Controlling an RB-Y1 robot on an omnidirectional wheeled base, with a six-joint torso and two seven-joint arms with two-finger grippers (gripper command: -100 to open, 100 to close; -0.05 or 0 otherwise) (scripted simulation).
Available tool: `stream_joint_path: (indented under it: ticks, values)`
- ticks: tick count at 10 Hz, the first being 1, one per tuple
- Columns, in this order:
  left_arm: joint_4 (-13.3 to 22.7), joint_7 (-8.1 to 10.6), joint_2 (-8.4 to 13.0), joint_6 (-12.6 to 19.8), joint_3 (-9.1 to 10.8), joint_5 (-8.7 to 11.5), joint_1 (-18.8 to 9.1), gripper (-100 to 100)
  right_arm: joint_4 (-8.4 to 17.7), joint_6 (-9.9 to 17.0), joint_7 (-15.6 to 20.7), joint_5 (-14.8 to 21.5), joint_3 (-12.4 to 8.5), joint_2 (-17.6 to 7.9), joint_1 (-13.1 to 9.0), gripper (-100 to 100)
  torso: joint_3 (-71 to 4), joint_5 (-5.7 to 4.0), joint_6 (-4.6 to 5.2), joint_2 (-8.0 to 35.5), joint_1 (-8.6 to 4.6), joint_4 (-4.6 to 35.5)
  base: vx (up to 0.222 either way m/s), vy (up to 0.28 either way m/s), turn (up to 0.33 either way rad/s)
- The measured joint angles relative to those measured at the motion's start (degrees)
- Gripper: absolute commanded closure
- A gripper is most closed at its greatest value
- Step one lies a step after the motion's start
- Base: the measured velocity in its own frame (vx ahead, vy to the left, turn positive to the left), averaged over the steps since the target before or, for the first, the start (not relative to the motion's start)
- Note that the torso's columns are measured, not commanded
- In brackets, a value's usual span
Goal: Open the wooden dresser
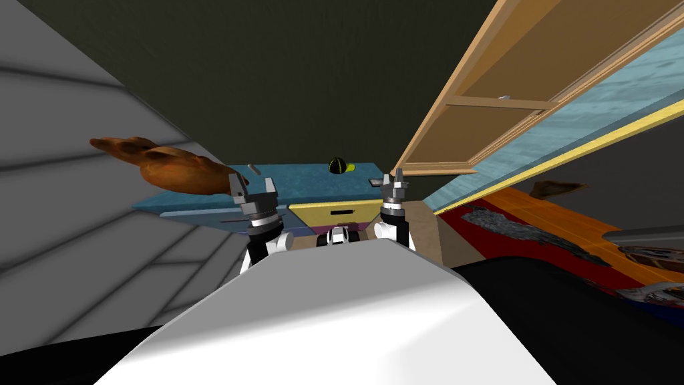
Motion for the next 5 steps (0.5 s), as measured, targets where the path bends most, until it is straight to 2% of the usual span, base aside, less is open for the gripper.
stream_joint_path:
  ticks: [3,5]
  values:
    - [2.8,-0.10,3.6,0.0,-0.43,-0.1,-0.7,-100,0.0,0.0,0.0,0.0,0.0,0.0,0.0,0,-0.3,0.00,0.00,0.2,0.00,0.2,-0.021,-0.039,0.022]
    - [5.5,-0.43,5.0,0.2,-1.18,-0.4,-1.6,-100,0.0,0.0,0.0,0.0,0.0,0.0,0.0,0,-0.3,0.00,0.00,0.2,0.00,0.2,-0.022,-0.051,0.024]
